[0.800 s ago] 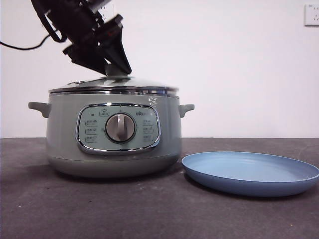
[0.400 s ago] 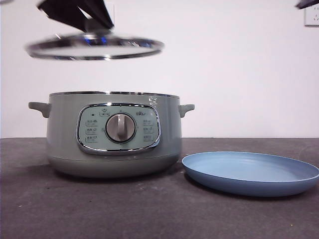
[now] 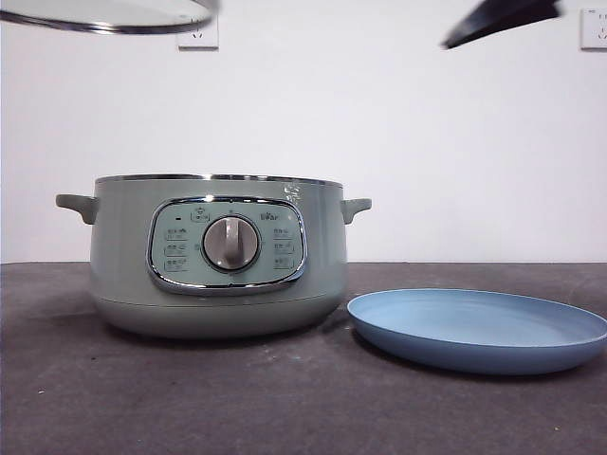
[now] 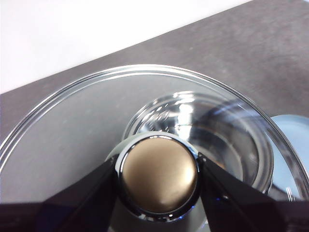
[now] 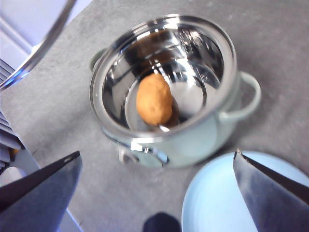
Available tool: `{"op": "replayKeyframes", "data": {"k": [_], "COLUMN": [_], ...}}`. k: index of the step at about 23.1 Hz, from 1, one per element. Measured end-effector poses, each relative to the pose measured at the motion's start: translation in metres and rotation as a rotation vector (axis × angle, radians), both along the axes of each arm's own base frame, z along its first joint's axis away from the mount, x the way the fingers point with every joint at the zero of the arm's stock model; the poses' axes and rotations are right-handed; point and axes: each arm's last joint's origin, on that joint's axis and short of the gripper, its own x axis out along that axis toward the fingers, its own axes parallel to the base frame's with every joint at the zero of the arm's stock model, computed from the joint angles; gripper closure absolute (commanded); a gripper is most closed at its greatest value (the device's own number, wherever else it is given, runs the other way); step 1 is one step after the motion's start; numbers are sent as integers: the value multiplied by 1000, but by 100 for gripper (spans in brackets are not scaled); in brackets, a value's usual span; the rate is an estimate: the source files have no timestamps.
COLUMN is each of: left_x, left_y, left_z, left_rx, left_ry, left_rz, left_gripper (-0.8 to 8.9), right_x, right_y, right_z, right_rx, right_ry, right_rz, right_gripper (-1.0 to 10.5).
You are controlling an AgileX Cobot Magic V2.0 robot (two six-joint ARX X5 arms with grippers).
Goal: Take the potato out from the steamer,put the potato on the plate,close the lid
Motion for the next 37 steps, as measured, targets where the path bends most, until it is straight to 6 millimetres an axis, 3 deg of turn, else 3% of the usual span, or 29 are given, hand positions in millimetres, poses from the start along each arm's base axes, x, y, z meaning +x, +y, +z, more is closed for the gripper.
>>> {"op": "replayKeyframes", "data": {"k": [9, 12, 16, 20, 29, 32, 33, 37], "left_x": [-53, -73, -94, -107, -109, -109, -109, -109], "left_y": [18, 24, 29, 32, 33, 33, 33, 33], "left_z": [8, 11, 10, 11, 9, 9, 9, 9], "left_rx": [32, 28, 13, 2, 12, 12, 12, 12], "left_ry": [3, -4, 5, -6, 11, 11, 11, 10], "left_rz": [82, 115, 132, 141, 149, 149, 149, 149], "left_gripper": [826, 826, 826, 826, 826, 826, 826, 826], "right_x": [55, 77, 96, 105, 113, 114, 115, 117], "right_y": [79, 118, 155, 175, 192, 194, 195, 196], "right_z": [0, -14, -53, -89, -129, -134, -137, -145], "right_rx": [-104, -171, -262, -309, -358, -359, -361, -366], "right_ry": [-45, -68, -49, -11, 23, 31, 38, 55], "right_rz": [59, 81, 107, 133, 143, 143, 142, 137], "right_gripper": [320, 320, 320, 320, 328, 407, 487, 969]}}
